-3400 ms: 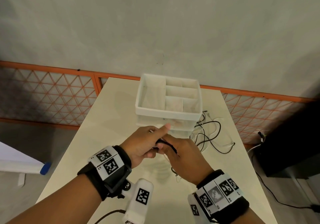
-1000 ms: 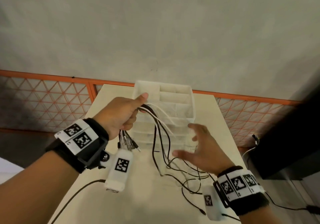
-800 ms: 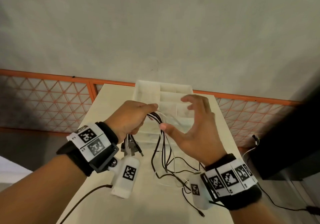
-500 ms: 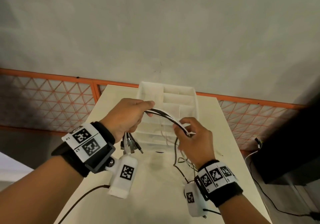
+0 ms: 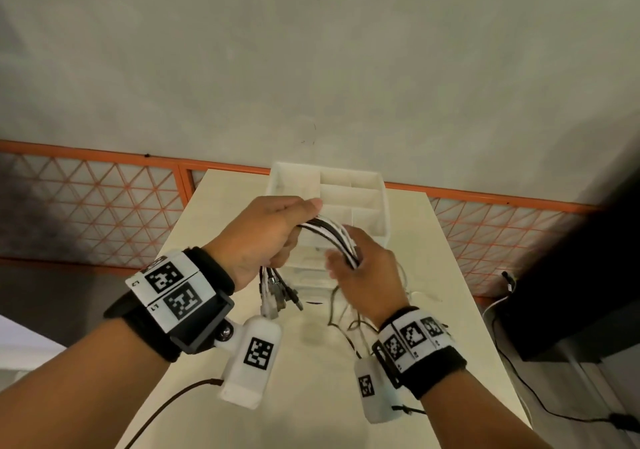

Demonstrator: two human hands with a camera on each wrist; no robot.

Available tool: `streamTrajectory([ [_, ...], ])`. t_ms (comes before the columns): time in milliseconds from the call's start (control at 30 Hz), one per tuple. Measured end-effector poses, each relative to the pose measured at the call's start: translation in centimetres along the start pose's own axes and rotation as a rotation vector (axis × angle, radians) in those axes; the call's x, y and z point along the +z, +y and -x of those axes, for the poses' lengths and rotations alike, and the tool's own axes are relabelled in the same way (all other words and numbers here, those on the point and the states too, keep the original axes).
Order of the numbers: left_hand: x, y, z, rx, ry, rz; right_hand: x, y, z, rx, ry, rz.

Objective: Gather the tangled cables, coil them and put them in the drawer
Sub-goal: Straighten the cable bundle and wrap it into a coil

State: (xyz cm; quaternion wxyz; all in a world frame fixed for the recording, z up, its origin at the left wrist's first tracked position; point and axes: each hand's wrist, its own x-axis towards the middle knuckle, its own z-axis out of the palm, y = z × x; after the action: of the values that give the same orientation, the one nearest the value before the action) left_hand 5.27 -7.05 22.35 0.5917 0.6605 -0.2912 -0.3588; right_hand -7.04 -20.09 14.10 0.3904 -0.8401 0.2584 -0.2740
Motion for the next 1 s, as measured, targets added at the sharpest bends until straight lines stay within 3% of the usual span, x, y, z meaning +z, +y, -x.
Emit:
streamTrajectory([
  [67,-0.9,-0.2,-0.1,0.013,0.062,-0.037,-1.2,1.8,-1.0,0.184,0.15,0.0],
  [133,-2.1,-1.3,-0.3,0.001,0.122,-0.13,-3.0,2.4,-1.6,0.252,0.259,0.061],
  [333,-2.9,-5.9,-1.0,-0.204,0.226,-0.085,-6.3,-1.1,-3.0,-0.026,0.521,0.062],
  [500,-3.2,-8.1,-1.4,-0.192,0.26,-0.089,-6.8,0.2,-3.5,0.118,0.417,0.052],
  [600,-3.0,-9.7,-1.8,-0.156,0.304,-0.239,-6.5,-0.8,-3.3,0.045,0.515,-0.093],
  [733,-2.2,-11.7,-2.1,-0.139,0.316,-0.363,-6.1,-2.7,-3.3,-0.035,0.535,-0.183],
  [867,-2.4,-11.5,-2.4,-0.141,0.369,-0.189,-6.4,-1.3,-3.7,-0.031,0.514,-0.072],
  [1000,-3.5,-9.1,-2.6,-0.021,0.456,-0.145,-7.1,2.1,-3.9,0.141,0.462,0.142],
])
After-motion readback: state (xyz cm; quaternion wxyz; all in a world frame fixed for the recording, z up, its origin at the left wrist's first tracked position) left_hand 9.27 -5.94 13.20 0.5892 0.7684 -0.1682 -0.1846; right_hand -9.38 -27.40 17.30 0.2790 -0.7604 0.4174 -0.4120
